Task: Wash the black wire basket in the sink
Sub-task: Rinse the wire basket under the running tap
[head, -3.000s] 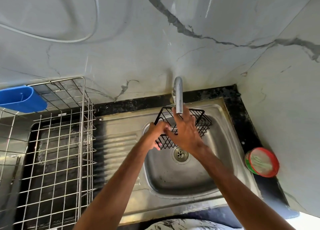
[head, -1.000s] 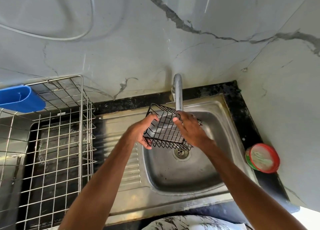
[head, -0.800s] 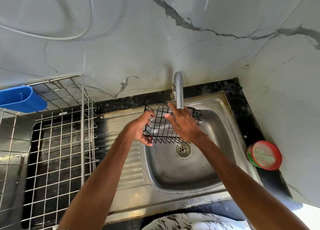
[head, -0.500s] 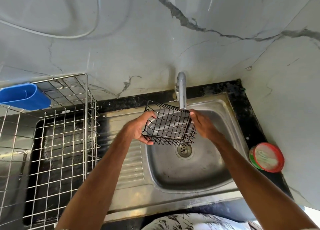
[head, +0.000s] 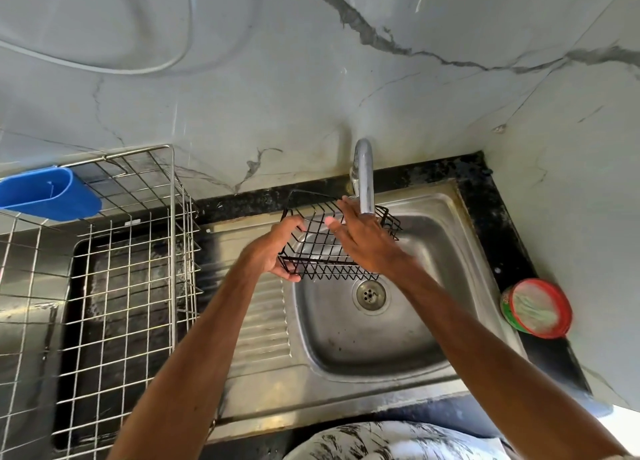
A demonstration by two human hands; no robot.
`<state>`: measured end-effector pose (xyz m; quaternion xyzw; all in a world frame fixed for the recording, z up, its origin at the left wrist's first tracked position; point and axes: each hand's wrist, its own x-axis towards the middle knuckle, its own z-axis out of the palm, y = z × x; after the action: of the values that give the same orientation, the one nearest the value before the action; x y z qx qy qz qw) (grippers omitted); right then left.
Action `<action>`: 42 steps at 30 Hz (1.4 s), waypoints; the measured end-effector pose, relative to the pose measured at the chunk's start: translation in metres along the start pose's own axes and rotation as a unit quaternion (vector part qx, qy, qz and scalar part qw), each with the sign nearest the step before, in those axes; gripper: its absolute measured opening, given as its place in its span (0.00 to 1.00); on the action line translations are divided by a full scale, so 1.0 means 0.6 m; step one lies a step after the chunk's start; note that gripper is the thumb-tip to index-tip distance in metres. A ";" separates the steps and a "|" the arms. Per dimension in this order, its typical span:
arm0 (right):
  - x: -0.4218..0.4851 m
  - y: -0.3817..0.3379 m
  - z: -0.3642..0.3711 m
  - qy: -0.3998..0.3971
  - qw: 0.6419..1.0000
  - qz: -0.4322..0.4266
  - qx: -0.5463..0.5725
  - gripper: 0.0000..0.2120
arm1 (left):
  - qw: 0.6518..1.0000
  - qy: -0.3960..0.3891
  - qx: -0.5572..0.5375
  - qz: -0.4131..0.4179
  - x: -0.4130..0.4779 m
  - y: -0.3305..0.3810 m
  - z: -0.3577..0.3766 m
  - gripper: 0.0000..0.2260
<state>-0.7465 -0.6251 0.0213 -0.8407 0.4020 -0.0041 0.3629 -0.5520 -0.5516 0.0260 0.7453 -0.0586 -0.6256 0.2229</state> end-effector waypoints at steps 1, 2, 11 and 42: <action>0.001 0.008 0.000 -0.011 1.000 0.001 0.020 0.31 | 1.000 -0.005 -0.005 -0.001 0.001 -0.002 -0.001 0.27; 0.001 0.017 -0.002 -0.015 0.999 -0.004 0.032 0.29 | 1.000 -0.012 -0.011 -0.004 0.002 -0.005 -0.002 0.28; 0.005 0.111 -0.025 -0.053 0.994 0.088 -0.023 0.35 | 1.000 -0.025 -0.017 -0.002 0.002 -0.029 -0.016 0.26; -0.198 0.163 -0.071 0.158 0.953 0.153 0.210 0.50 | 0.959 -0.130 -0.237 0.088 -0.050 -0.132 0.086 0.31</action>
<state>-0.9054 -0.6106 0.0267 -0.6621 0.5683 -0.1657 0.4596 -0.6229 -0.4830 0.0151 0.5754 -0.0025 -0.6910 0.4375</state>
